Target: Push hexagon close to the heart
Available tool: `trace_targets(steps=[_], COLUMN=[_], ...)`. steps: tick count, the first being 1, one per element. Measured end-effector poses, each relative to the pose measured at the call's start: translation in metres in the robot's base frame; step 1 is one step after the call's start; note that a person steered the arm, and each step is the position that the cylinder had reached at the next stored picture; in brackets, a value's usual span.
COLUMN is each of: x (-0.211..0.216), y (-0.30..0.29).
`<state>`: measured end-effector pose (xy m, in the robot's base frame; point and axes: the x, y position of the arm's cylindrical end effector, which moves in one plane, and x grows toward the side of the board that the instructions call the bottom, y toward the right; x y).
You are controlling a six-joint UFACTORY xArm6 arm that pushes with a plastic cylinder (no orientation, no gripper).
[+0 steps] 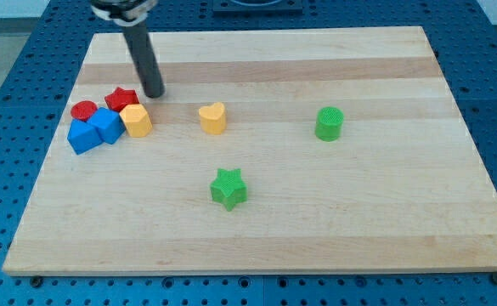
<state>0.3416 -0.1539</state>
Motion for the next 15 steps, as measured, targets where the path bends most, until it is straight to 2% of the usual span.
trace_targets(steps=[3, 6, 7, 8, 9, 10, 11, 12, 14, 15], x=[0.023, 0.057, 0.079, 0.106, 0.117, 0.13, 0.172, 0.205, 0.134, 0.123], y=[-0.048, -0.032, -0.027, 0.007, 0.0, -0.042, -0.059, -0.041, -0.013, 0.03])
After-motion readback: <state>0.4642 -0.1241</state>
